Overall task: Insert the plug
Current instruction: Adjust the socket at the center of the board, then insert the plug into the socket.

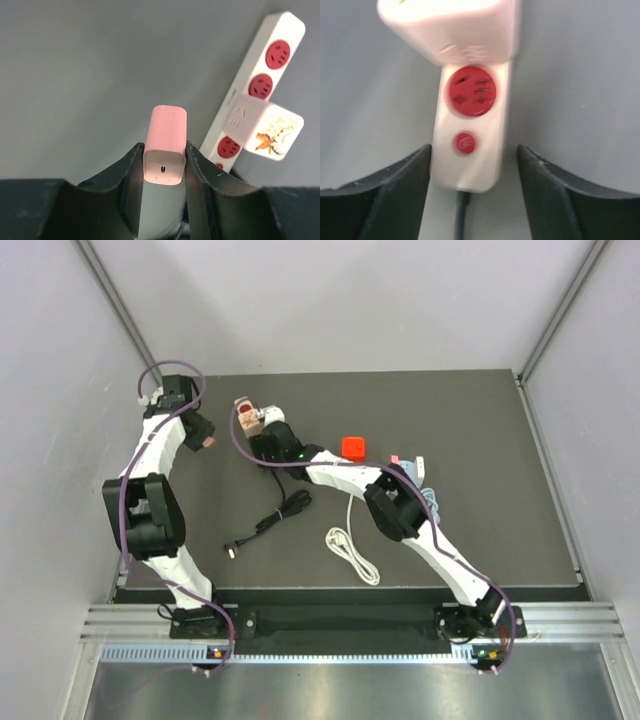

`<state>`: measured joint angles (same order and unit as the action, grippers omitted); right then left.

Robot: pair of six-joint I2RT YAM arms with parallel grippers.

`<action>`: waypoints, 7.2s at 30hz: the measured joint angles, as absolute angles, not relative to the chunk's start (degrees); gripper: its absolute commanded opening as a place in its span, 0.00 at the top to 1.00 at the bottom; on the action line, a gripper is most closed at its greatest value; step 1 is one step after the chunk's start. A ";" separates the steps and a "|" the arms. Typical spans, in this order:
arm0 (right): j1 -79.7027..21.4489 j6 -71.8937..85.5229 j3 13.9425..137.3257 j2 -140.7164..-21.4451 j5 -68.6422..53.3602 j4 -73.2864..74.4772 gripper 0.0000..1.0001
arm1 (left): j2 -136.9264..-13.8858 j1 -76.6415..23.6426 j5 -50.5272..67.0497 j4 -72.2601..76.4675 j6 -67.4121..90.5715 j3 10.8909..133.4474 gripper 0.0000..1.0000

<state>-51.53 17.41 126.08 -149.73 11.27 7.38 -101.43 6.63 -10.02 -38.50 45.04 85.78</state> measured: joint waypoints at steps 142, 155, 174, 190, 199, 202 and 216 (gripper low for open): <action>-63.09 22.22 59.66 -90.28 9.47 -5.45 0.00 | -116.27 -2.79 -3.38 -65.41 53.74 97.80 1.00; -63.70 22.20 59.66 -89.01 9.89 -5.04 0.00 | -116.46 -3.53 -4.62 -64.84 54.13 97.17 1.00; -63.75 20.56 56.93 -81.73 11.99 -5.98 0.00 | -119.02 -6.68 -10.09 -66.48 55.37 99.26 1.00; -63.75 20.56 57.01 -81.36 12.78 -5.93 0.00 | -116.73 -4.95 -8.49 -57.80 51.86 92.27 1.00; -63.75 20.75 57.08 -81.36 12.91 -5.91 0.00 | -116.64 -4.97 -8.51 -57.06 50.35 91.88 1.00; -63.75 20.75 57.08 -81.36 13.02 -5.89 0.00 | -116.66 -4.97 -8.38 -56.99 49.74 91.88 1.00; -63.77 20.84 55.48 -75.70 13.85 -5.08 0.00 | -122.30 -4.58 -8.12 -62.59 46.63 94.63 0.19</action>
<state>-63.77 20.84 55.48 -75.70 13.85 -5.08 -122.30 -4.58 -8.12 -62.59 46.63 94.63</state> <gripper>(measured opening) 0.996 0.798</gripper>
